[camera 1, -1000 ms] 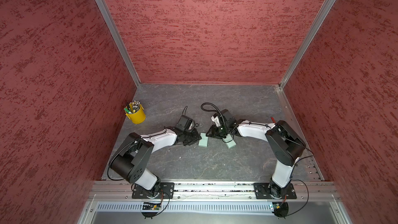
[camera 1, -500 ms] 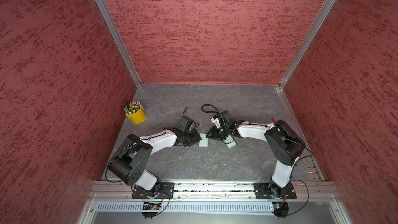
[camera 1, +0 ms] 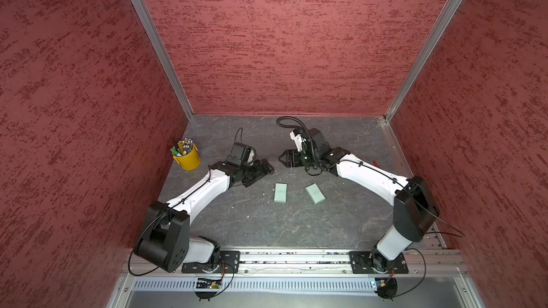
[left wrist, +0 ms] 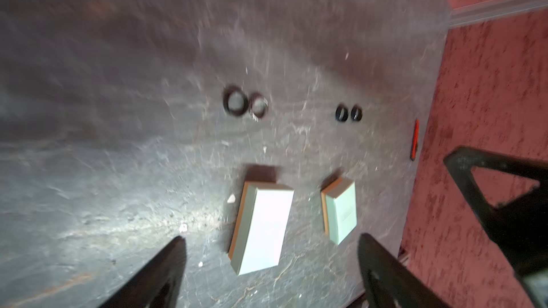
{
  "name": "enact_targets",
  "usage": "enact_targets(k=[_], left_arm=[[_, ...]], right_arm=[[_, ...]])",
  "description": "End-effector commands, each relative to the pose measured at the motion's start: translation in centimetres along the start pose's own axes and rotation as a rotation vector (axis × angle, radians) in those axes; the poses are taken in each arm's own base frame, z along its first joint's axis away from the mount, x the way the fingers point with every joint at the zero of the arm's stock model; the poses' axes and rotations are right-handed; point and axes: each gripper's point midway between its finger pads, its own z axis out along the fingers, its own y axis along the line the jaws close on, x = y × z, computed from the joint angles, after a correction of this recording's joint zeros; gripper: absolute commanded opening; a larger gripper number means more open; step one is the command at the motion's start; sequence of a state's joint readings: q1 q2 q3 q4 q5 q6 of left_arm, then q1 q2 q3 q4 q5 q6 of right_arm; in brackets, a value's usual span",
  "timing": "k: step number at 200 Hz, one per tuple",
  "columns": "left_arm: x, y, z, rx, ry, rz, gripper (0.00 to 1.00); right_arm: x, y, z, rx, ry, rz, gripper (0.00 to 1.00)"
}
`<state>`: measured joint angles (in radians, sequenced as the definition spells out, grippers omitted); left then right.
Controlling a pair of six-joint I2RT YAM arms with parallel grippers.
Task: Take the rings out of the lift-off lid box
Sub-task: Reset both arms
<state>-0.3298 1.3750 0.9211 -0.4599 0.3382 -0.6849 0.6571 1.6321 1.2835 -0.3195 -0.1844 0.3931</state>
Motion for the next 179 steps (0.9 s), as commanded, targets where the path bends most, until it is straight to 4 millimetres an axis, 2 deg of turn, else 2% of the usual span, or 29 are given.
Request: enact_targets(k=[1,27,29,36,50,60,66,88,102,124,139,155,169,179], left_arm=[[-2.8,2.0,-1.4,-0.083,-0.054,0.071,1.0],[-7.0,4.6,-2.8,-0.167,-0.155,0.055,1.0],[-7.3,4.9,-2.9,-0.177,-0.167,0.059,1.0],[-8.2,5.7,-3.3,-0.22,-0.212,0.083,1.0],[-9.9,7.4,-4.2,-0.29,-0.307,0.107,1.0],[-10.8,7.7,-4.6,-0.279,-0.383,0.133,1.0],[-11.1,7.9,-4.8,-0.275,-0.441,0.167,1.0],[-11.2,7.3,-5.1,-0.325,-0.639,0.418,1.0],[-10.9,8.0,-4.9,-0.331,-0.641,0.435,1.0],[-11.8,7.2,-5.9,-0.299,-0.741,0.481,1.0],[-12.4,7.3,-6.5,-0.324,-0.79,0.519,1.0],[-13.3,8.0,-6.8,-0.351,-0.812,0.531,1.0],[-12.9,9.0,-5.3,-0.353,-0.686,0.541,1.0],[-12.2,9.9,-4.1,-0.363,-0.62,0.549,1.0]], right_arm=[[-3.5,-4.2,-3.6,0.289,-0.157,-0.14,0.98],[-5.7,-8.1,-7.3,0.464,-0.318,-0.189,0.99],[-6.1,-8.0,-8.2,0.462,-0.348,-0.19,0.99],[-6.6,-8.6,-9.6,0.463,-0.413,-0.212,0.99],[-6.2,-9.8,-11.6,0.471,-0.526,-0.274,0.99],[-5.5,-11.0,-12.8,0.506,-0.58,-0.327,0.99],[-5.1,-11.7,-13.1,0.521,-0.59,-0.341,0.99],[-4.1,-16.4,-14.5,0.607,-0.607,-0.256,0.99],[-3.5,-18.7,-16.3,0.628,-0.679,-0.207,0.99],[-2.6,-22.4,-19.3,0.647,-0.786,-0.096,0.99],[-2.2,-24.0,-19.9,0.647,-0.811,-0.073,0.99],[-1.5,-25.6,-19.1,0.676,-0.788,-0.087,0.99],[-0.7,-26.6,-18.1,0.656,-0.768,-0.084,0.99],[-0.2,-27.1,-18.5,0.689,-0.788,-0.102,0.99]])
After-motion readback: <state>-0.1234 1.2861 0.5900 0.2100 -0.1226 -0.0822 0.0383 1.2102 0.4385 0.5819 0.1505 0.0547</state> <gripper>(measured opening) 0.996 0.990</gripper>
